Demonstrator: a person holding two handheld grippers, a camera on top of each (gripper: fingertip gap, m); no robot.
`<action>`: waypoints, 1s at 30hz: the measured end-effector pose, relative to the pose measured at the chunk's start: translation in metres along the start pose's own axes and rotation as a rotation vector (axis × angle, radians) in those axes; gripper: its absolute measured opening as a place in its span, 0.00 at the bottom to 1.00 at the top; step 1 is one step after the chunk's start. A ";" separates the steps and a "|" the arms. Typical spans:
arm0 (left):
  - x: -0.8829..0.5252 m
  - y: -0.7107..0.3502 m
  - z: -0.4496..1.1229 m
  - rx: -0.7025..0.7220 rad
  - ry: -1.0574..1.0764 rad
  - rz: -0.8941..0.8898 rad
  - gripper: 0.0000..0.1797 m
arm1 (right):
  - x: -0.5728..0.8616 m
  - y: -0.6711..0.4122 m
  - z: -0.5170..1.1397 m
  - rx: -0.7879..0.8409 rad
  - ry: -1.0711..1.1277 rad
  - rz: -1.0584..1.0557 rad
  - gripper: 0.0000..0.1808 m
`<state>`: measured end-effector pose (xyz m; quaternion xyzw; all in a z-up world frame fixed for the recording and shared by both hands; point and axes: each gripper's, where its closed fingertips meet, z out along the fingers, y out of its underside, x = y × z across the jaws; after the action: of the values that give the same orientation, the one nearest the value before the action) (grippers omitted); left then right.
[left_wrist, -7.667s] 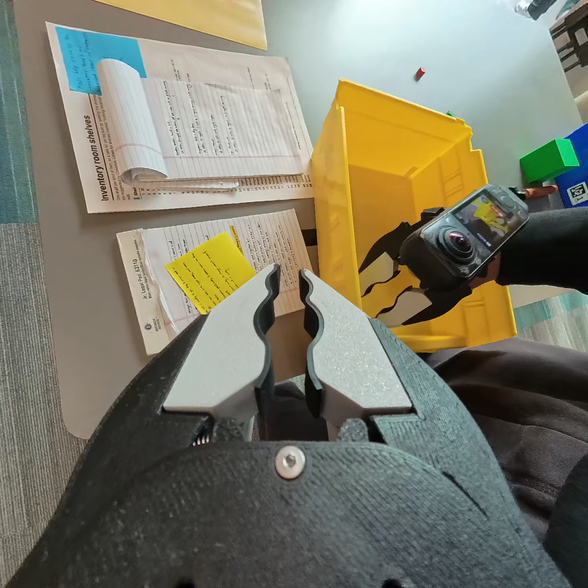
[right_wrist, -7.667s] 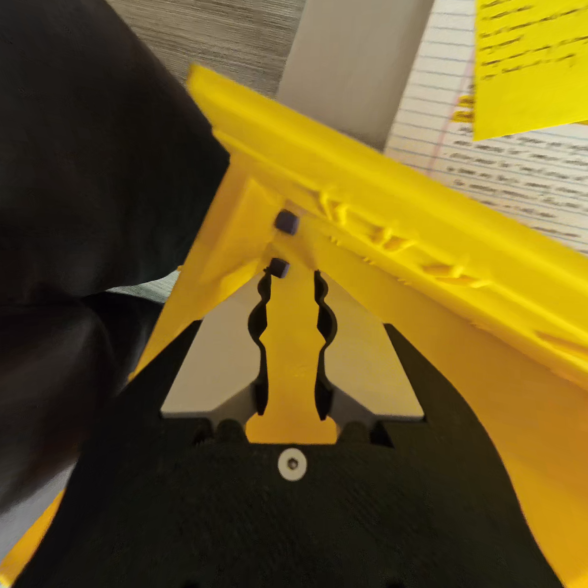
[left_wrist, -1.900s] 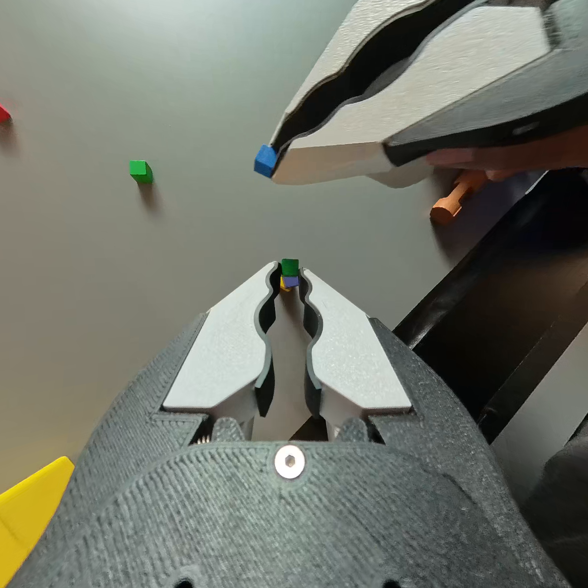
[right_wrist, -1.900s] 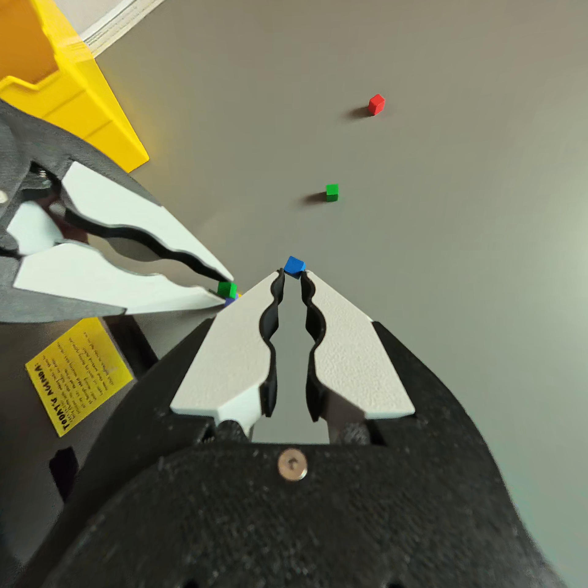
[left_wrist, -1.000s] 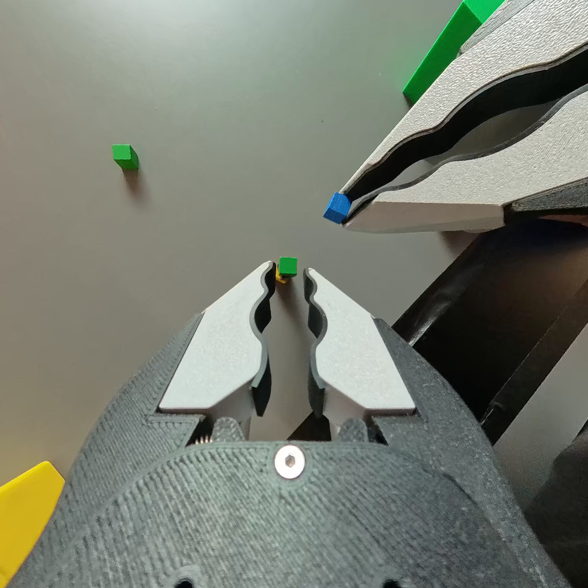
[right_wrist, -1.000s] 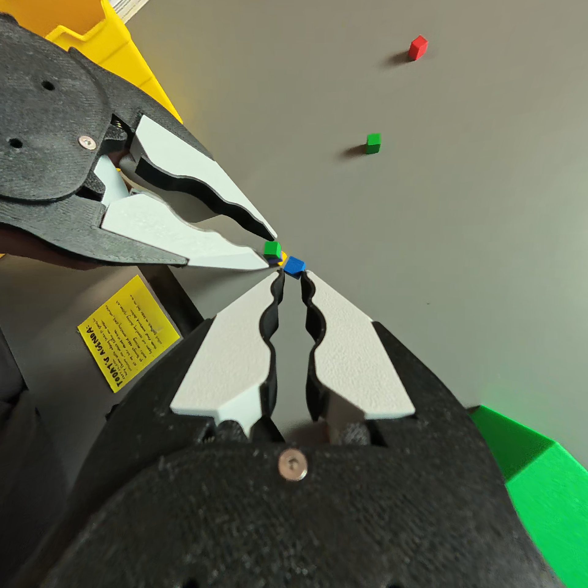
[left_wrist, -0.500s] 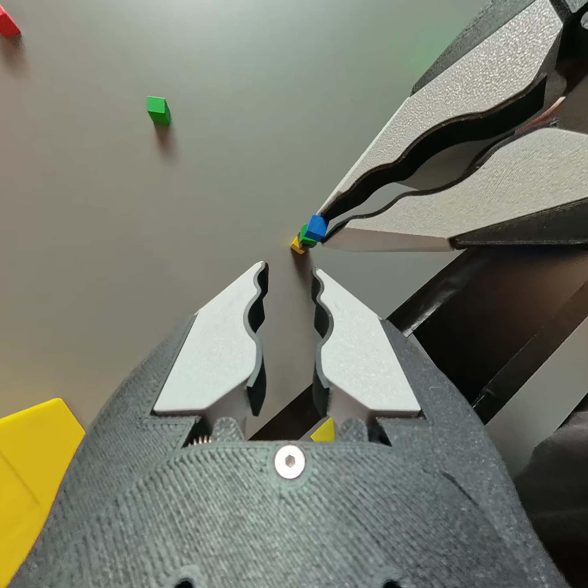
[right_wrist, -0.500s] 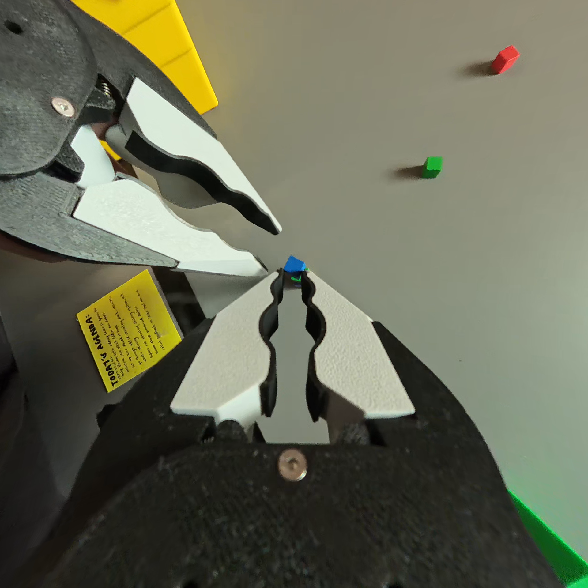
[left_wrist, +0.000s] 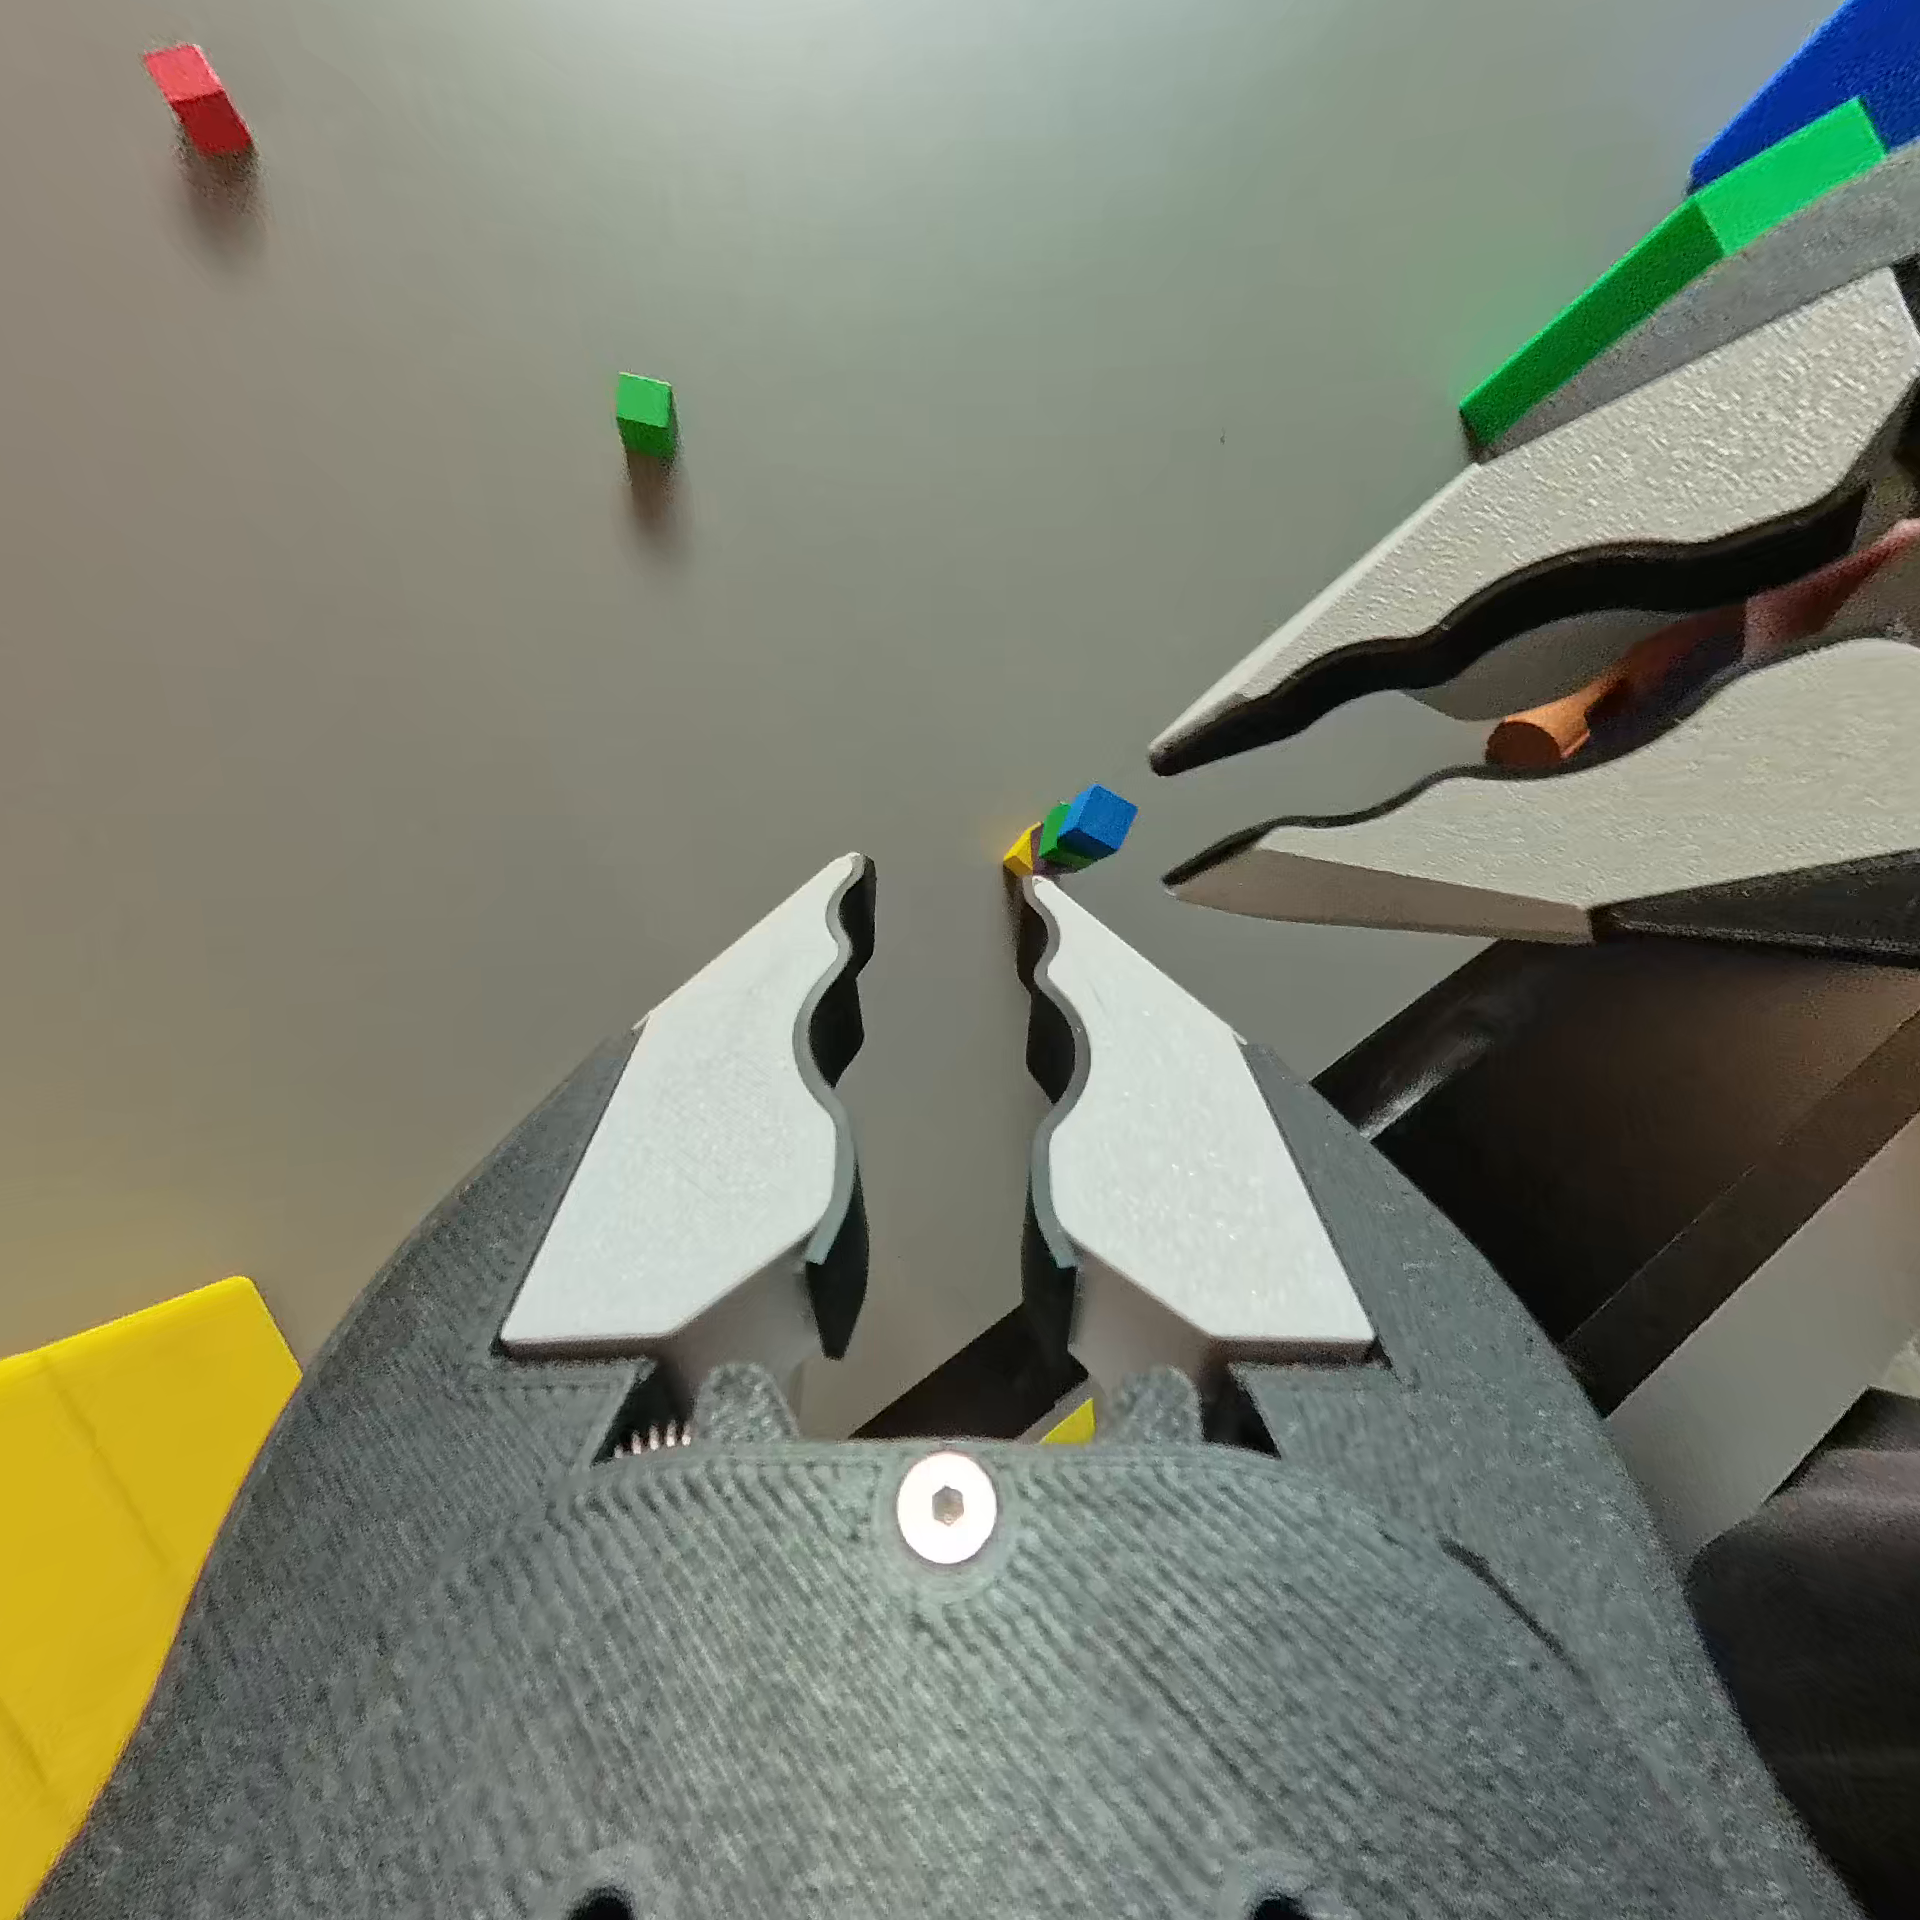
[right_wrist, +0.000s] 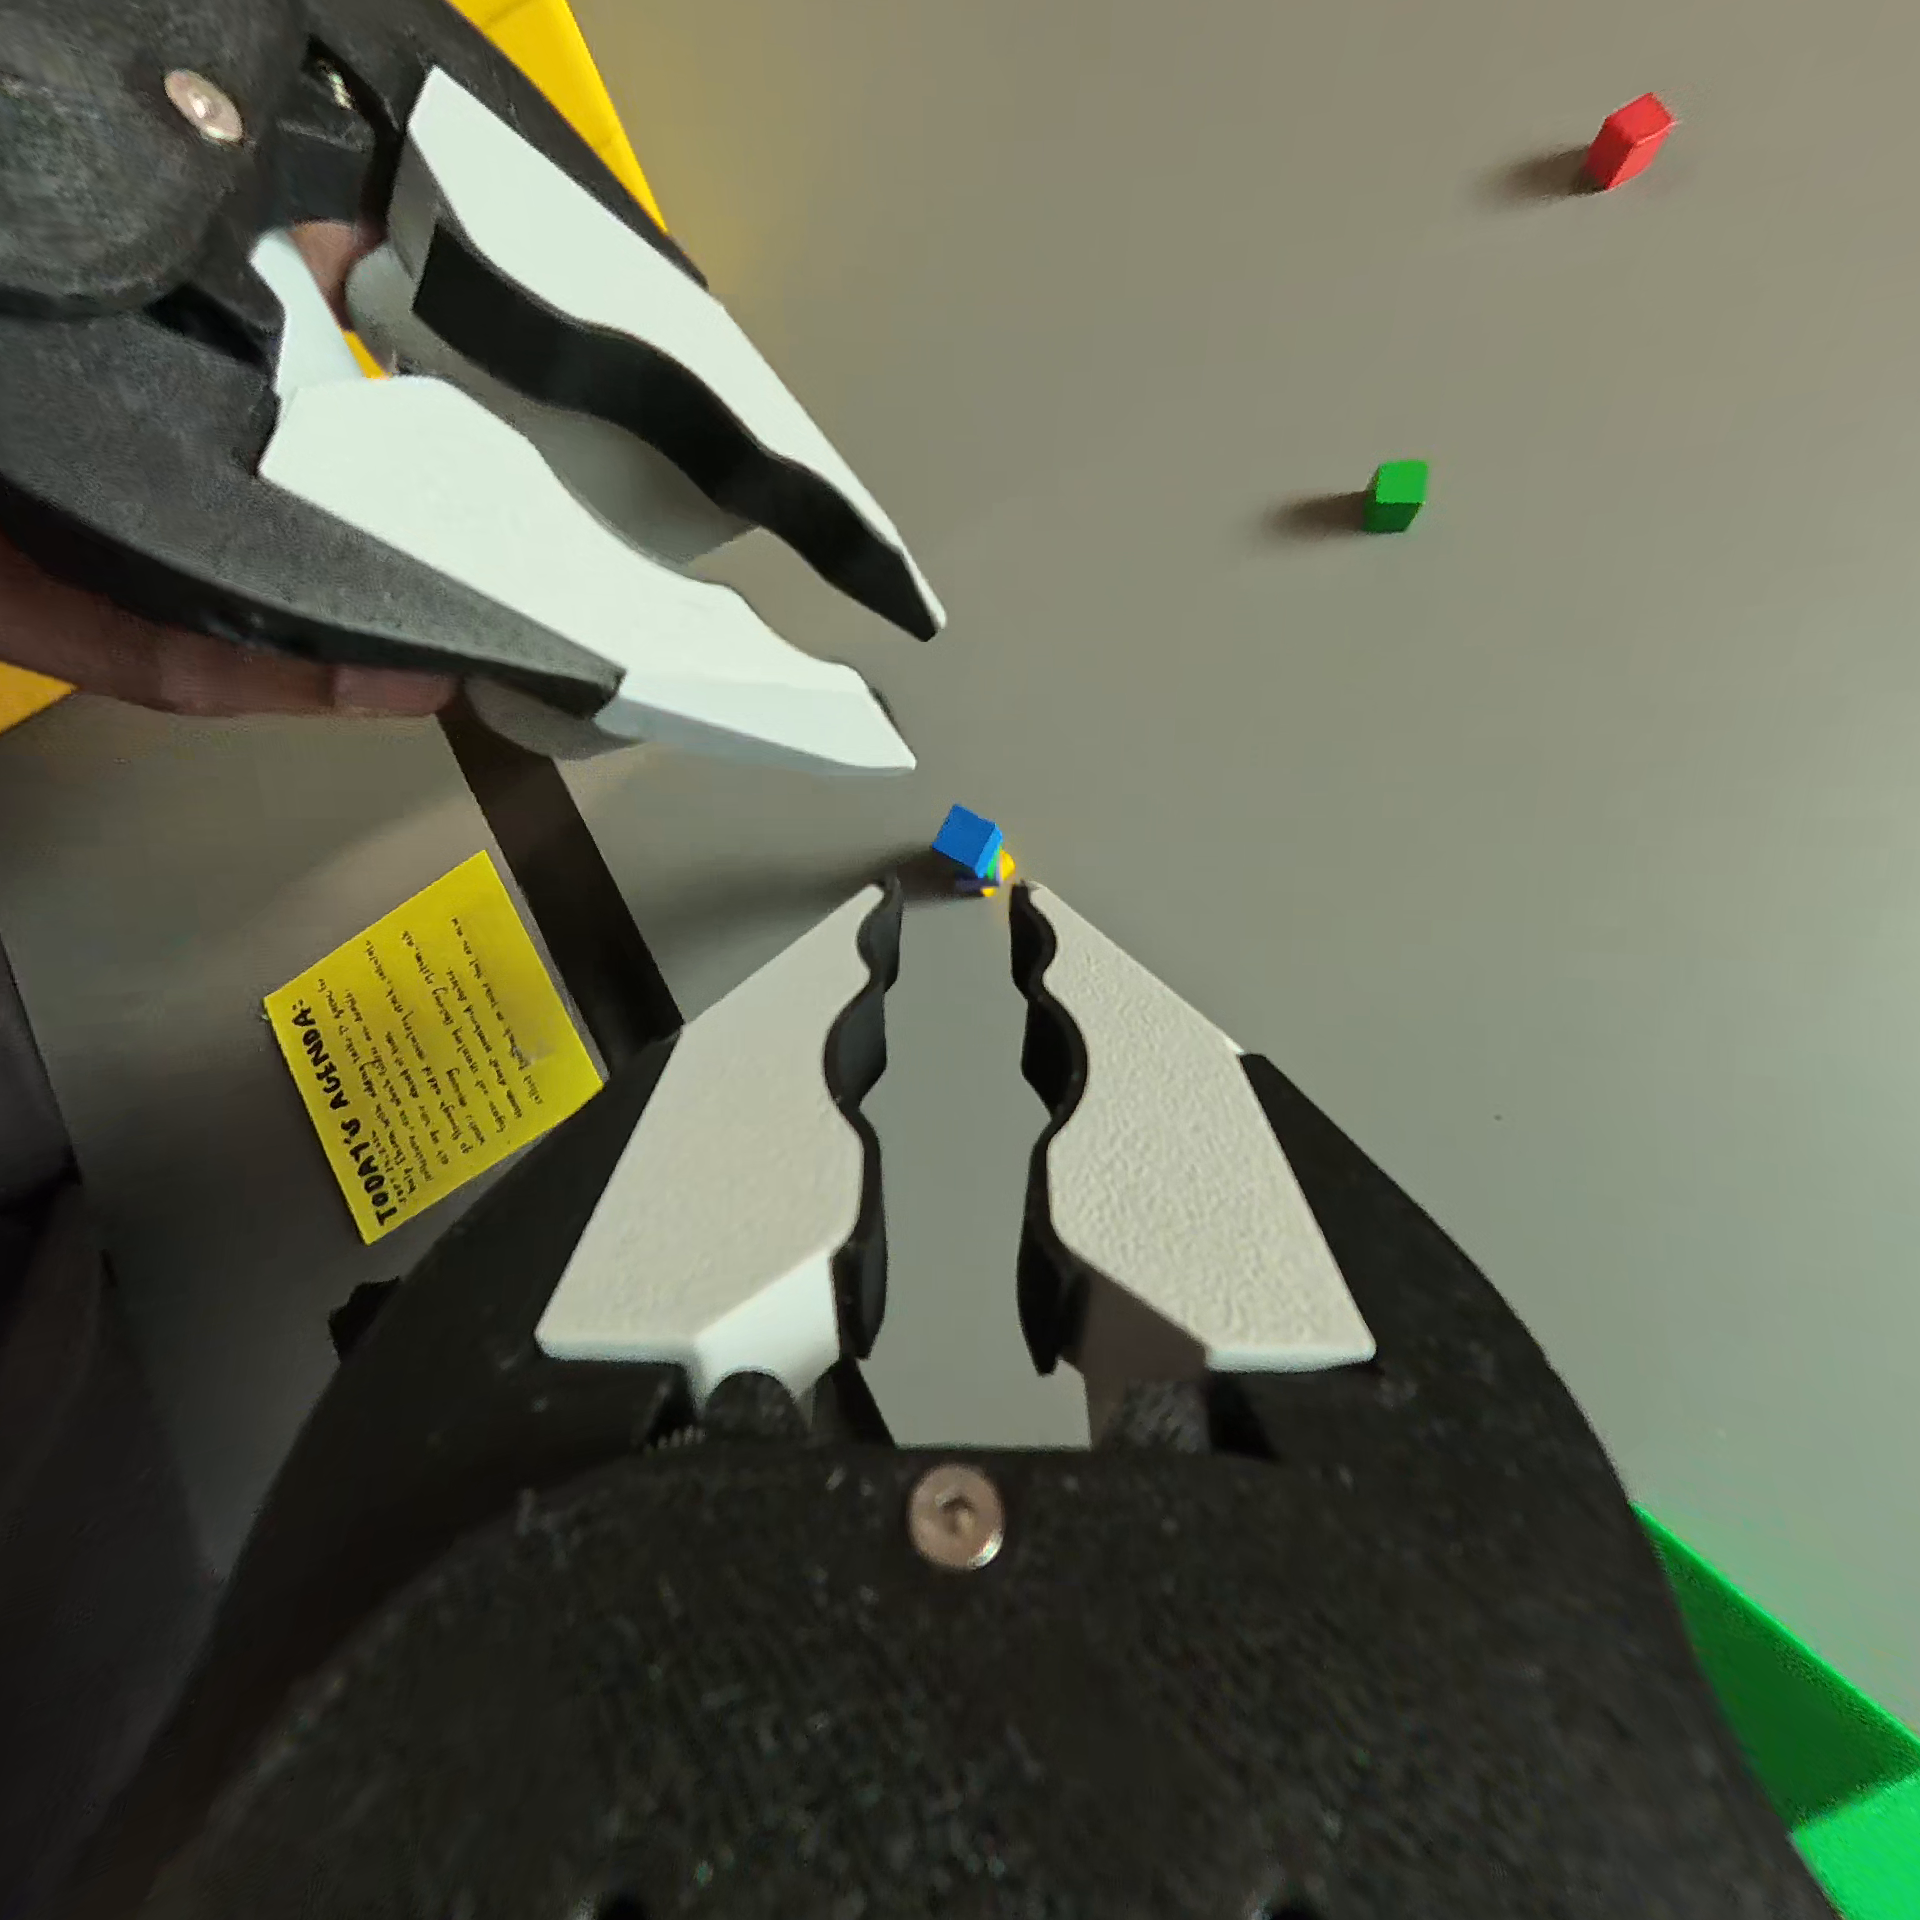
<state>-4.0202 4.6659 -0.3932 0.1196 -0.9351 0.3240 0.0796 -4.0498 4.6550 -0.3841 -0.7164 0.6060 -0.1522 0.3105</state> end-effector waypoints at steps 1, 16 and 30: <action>-0.003 -0.003 0.000 0.006 -0.005 -0.019 0.13 | 0.001 0.001 -0.002 0.004 0.000 0.006 0.11; -0.122 -0.112 0.045 0.079 -0.247 -0.159 0.13 | 0.089 -0.063 0.042 0.068 0.100 0.043 0.13; -0.151 -0.116 0.087 -0.012 -0.250 -0.125 0.12 | 0.103 -0.065 0.074 0.024 0.076 0.006 0.05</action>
<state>-3.8493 4.5490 -0.4270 0.2165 -0.9304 0.2952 -0.0169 -3.9327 4.5800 -0.4161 -0.7044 0.6176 -0.1855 0.2966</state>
